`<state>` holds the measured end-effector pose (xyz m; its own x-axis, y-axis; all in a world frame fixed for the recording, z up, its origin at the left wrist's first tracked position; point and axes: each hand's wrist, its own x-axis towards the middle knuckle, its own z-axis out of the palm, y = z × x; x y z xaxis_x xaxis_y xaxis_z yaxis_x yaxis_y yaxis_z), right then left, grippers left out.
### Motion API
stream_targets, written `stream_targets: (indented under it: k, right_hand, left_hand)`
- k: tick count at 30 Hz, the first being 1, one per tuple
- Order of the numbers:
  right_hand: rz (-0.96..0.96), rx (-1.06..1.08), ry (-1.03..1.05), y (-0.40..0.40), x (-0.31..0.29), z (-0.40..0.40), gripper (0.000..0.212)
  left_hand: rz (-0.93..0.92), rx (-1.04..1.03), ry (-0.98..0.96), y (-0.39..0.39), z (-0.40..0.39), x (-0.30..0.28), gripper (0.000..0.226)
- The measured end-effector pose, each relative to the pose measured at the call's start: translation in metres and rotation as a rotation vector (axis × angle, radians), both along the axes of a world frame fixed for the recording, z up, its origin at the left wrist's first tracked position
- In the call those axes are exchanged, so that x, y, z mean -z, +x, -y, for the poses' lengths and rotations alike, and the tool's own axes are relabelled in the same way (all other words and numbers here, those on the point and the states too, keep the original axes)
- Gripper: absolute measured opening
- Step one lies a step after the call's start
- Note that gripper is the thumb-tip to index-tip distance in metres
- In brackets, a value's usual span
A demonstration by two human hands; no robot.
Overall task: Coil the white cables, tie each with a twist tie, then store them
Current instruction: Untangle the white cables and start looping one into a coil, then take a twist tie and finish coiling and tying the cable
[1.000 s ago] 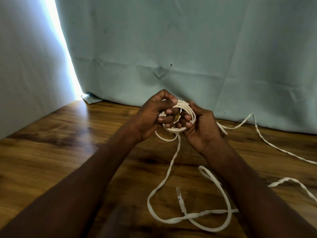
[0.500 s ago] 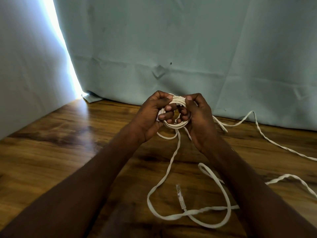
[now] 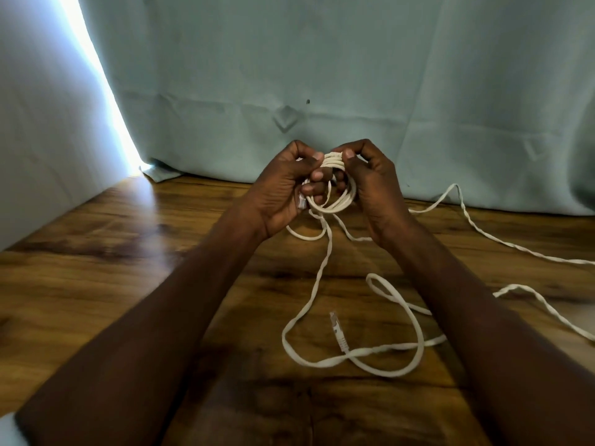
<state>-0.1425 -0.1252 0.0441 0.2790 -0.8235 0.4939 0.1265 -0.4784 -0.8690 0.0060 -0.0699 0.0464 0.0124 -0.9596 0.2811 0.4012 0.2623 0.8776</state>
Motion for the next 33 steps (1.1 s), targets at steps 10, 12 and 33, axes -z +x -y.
stream_targets:
  k: [10, 12, 33]
  right_hand:
    - [-0.157, 0.438, -0.255, -0.112, -0.011, -0.059, 0.018]
    - [-0.143, 0.511, -0.272, -0.156, -0.007, -0.076, 0.017]
    - [-1.305, 0.538, -0.208, -0.330, 0.044, -0.092, 0.025]
  left_hand:
    - [0.113, -0.005, -0.172, -0.035, -0.023, -0.015, 0.021]
    - [0.159, -0.016, -0.210, -0.050, -0.036, -0.020, 0.022]
    - [0.437, -0.156, -0.242, -0.265, -0.028, 0.036, 0.014]
